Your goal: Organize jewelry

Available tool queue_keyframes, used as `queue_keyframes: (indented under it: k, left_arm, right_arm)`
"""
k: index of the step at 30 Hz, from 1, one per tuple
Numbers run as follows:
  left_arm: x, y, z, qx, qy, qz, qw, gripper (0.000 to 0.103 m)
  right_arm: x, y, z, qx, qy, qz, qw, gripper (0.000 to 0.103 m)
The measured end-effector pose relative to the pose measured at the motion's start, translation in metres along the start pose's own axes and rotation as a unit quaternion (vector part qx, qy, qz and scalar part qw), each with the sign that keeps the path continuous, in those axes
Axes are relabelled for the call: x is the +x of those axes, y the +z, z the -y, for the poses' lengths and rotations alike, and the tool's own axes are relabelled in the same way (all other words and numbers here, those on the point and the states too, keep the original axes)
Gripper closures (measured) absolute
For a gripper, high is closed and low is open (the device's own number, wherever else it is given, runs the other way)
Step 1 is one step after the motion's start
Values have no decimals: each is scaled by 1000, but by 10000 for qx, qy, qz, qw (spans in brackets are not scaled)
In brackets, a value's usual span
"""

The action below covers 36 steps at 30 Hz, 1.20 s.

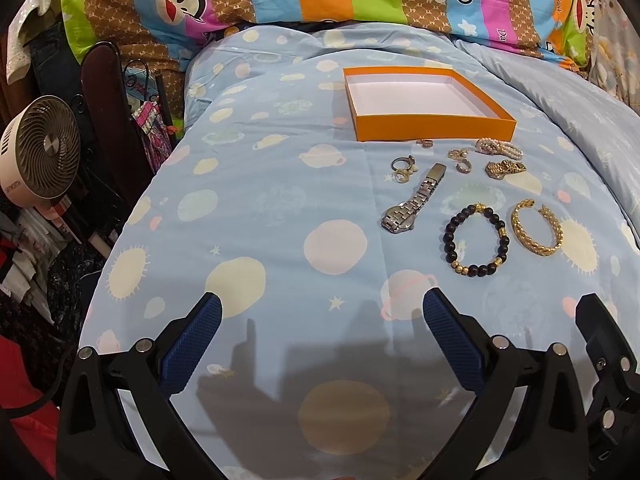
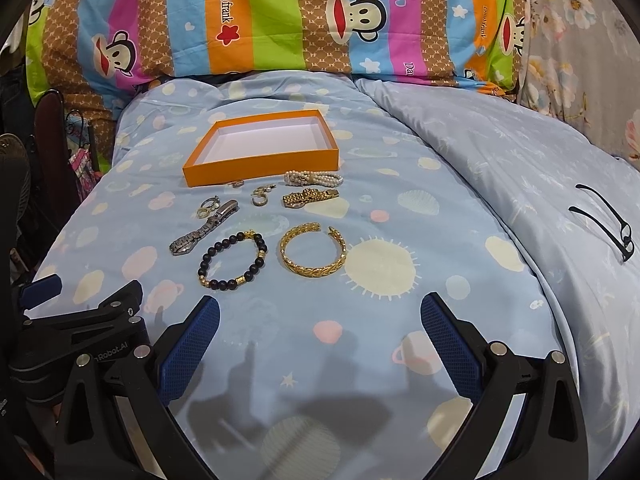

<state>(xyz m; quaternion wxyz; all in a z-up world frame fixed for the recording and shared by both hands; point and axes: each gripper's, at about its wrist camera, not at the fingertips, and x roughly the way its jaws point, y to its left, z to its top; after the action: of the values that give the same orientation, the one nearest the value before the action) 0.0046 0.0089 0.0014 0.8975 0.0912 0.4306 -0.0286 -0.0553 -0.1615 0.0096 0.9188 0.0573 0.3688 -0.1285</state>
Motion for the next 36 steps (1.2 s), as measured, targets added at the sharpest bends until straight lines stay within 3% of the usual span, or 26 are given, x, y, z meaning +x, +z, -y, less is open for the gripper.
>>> queue_keyframes:
  k: [36]
  left_arm:
    - [3, -4, 0, -20, 0, -33, 10000, 5]
  right_arm:
    - [1, -2, -3, 3, 59, -23, 10000, 5]
